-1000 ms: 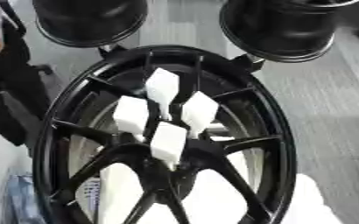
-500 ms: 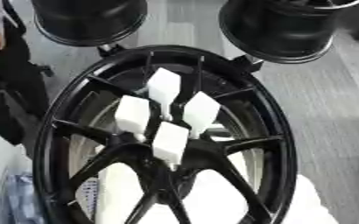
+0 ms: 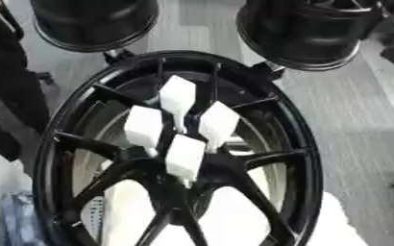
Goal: Pull the pin out of the wheel hub.
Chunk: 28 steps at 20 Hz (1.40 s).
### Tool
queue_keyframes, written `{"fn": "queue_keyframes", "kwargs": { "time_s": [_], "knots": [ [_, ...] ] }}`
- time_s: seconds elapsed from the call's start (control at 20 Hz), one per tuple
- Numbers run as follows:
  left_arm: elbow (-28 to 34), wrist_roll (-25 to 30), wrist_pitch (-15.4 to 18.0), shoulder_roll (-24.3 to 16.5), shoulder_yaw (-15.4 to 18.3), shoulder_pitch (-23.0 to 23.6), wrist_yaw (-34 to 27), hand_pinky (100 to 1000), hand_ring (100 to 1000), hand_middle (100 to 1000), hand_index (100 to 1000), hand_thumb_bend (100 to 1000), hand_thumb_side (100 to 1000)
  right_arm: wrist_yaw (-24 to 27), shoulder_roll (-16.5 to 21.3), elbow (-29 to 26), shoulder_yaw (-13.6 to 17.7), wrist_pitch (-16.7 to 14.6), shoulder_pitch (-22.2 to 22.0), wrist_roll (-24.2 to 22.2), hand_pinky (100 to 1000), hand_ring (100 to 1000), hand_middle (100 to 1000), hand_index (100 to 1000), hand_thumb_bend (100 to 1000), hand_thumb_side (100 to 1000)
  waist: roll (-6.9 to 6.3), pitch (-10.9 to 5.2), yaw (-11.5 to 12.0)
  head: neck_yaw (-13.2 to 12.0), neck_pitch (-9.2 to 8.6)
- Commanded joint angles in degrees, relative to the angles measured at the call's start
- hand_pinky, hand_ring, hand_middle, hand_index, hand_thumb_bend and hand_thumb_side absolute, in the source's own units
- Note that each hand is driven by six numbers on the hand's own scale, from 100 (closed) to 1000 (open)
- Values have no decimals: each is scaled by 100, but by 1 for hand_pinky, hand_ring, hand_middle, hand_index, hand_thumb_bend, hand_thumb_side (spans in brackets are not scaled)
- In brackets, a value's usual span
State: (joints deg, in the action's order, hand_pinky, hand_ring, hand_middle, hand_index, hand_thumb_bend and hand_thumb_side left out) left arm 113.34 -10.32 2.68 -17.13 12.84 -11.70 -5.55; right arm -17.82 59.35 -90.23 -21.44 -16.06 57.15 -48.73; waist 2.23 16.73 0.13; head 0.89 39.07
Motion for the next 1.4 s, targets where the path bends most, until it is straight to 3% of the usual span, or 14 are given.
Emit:
{"fn": "queue_keyframes", "kwargs": {
  "time_s": [0.05,0.55,0.9,1.4],
  "knots": [
    [108,20,4,-154,-6,-17,-16,752,745,650,836,100,652,-152,-357,459,-214,-162,460,-27,905,848,773,807,100,490,-3,-140,-13,40,-51],
    [110,24,-6,-105,-12,-6,-30,753,746,651,836,100,650,-317,-1519,1613,-694,-512,1244,57,895,841,777,809,100,519,-1,-243,60,128,-19],
    [119,25,-13,-82,-17,-14,-40,753,746,651,836,100,650,-27,-1883,1891,-895,-755,1345,-134,891,844,790,826,100,590,9,-289,116,243,-20],
    [125,38,-21,-54,-32,-57,-56,753,745,651,836,100,649,368,-2263,2112,-1104,-1165,1289,-323,897,859,807,843,100,534,1,-298,241,431,103]
  ]
}}
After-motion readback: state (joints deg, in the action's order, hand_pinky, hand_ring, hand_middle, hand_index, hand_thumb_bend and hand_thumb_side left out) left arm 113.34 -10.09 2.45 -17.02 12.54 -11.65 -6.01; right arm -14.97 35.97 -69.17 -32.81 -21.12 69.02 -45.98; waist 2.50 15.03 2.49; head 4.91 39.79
